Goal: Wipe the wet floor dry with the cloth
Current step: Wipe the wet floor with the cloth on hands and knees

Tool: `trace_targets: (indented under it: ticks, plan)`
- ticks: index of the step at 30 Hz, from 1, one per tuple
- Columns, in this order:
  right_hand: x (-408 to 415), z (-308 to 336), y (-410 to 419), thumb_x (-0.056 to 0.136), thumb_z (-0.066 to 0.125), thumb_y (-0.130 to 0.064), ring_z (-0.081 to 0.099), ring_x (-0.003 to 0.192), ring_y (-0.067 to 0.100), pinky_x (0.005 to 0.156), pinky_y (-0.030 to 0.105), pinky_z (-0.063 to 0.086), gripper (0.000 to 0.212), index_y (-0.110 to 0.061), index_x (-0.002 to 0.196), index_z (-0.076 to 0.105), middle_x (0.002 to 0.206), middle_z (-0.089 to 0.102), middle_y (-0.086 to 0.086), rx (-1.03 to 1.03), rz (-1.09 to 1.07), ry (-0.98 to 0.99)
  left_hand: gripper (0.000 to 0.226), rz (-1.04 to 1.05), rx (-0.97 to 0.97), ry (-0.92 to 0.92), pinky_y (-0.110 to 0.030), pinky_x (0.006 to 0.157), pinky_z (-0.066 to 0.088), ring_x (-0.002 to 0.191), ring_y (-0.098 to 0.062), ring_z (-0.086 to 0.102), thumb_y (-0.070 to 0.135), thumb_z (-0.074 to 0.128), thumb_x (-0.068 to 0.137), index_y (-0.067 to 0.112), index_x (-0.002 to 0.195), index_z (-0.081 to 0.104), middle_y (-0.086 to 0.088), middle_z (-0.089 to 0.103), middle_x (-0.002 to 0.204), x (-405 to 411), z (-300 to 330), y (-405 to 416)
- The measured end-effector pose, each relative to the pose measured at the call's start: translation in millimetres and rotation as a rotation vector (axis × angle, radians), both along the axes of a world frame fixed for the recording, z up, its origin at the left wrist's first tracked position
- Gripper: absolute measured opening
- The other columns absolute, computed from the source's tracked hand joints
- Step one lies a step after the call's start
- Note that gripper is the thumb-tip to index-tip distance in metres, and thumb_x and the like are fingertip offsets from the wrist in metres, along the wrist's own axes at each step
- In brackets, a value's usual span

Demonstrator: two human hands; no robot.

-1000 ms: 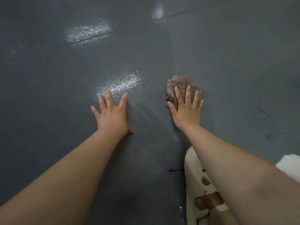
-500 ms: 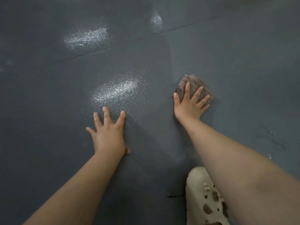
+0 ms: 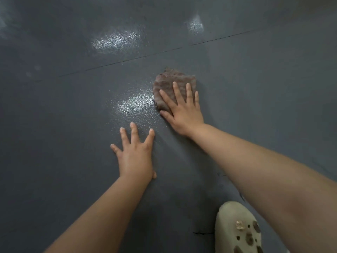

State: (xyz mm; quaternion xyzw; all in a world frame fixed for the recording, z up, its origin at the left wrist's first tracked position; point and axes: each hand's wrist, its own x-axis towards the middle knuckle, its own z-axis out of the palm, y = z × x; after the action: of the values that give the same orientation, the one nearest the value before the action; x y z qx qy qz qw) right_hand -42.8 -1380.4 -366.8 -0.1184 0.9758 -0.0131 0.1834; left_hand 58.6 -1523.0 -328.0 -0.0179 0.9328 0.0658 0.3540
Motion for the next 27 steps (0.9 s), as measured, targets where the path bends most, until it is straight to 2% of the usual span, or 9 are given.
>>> trace_targets:
  ticks: [3,10,15,18,20,23,24,27]
  plan:
    - [-5.8,1.1,24.9,0.094,0.024,-0.060,-0.015,0.145,0.029,0.111,0.056,-0.012,0.060,-0.045,0.147,0.000,0.159,-0.012,-0.006,0.038,0.020,0.036,0.125,-0.003,-0.006,-0.001,-0.062,0.110,0.015,0.142,-0.041,-0.017,0.039,0.083,0.065,0.036,0.148,-0.009,-0.013,-0.025,0.153,-1.3,-0.4,0.4]
    - [6.1,-3.2,83.0,0.097,0.022,-0.055,-0.013,0.145,0.028,0.114,0.054,-0.008,0.057,-0.041,0.149,0.002,0.159,-0.010,-0.003,0.034,-0.533,0.050,0.123,-0.032,0.016,0.033,-0.058,0.113,0.010,0.142,-0.036,-0.019,0.048,0.078,0.068,0.036,0.148,-0.014,-0.011,-0.029,0.153,6.8,-3.8,-8.3]
    - [50.7,-4.7,56.0,0.099,0.024,-0.051,-0.009,0.145,0.035,0.115,0.050,-0.004,0.058,-0.036,0.150,0.002,0.160,-0.008,0.003,0.023,-0.783,0.058,0.112,-0.039,0.013,0.102,-0.048,0.117,0.006,0.145,-0.028,-0.014,0.059,0.069,0.073,0.032,0.150,-0.008,-0.009,-0.022,0.156,31.6,-4.4,-31.7]
    - [93.8,-4.0,24.9,0.099,0.024,-0.051,-0.008,0.144,0.038,0.115,0.049,-0.005,0.059,-0.035,0.150,0.000,0.159,-0.009,0.007,0.020,-0.760,0.046,0.111,-0.021,-0.010,0.085,-0.046,0.118,0.005,0.145,-0.028,-0.013,0.059,0.068,0.074,0.032,0.150,-0.009,-0.008,-0.022,0.156,51.5,-2.1,-48.5]
    - [127.1,-6.1,0.1,0.098,0.025,-0.051,-0.003,0.143,0.043,0.115,0.051,-0.002,0.059,-0.033,0.151,0.006,0.159,-0.002,0.012,0.006,-0.690,0.052,0.110,-0.010,-0.023,0.082,-0.045,0.118,0.006,0.145,-0.028,-0.011,0.060,0.068,0.074,0.032,0.150,-0.007,-0.009,-0.020,0.156,65.3,0.9,-56.2]
    - [182.0,-9.1,-40.7,0.089,0.030,-0.051,0.028,0.133,0.052,0.108,0.061,0.022,0.061,-0.024,0.144,0.037,0.149,0.033,0.022,-0.044,-0.542,0.146,0.108,0.017,-0.047,0.101,-0.043,0.118,0.009,0.146,-0.029,-0.006,0.061,0.067,0.073,0.033,0.150,-0.003,-0.011,-0.015,0.157,86.4,4.4,-61.8]
    - [199.8,-8.7,-52.3,0.087,0.032,-0.050,0.031,0.131,0.051,0.106,0.060,0.025,0.060,-0.025,0.141,0.040,0.145,0.039,0.022,-0.050,-0.479,0.115,0.108,0.025,-0.053,0.105,-0.043,0.118,0.009,0.146,-0.029,-0.005,0.061,0.068,0.073,0.033,0.150,-0.002,-0.011,-0.014,0.157,93.0,5.1,-62.4]
    - [236.1,-8.2,-61.9,0.086,0.032,-0.054,0.025,0.133,0.045,0.109,0.054,0.016,0.060,-0.030,0.140,0.035,0.146,0.038,0.017,-0.054,-0.290,0.065,0.108,0.016,-0.071,0.102,-0.042,0.117,0.010,0.146,-0.030,-0.004,0.061,0.068,0.073,0.032,0.150,-0.002,-0.012,-0.014,0.157,111.1,6.2,-62.5]
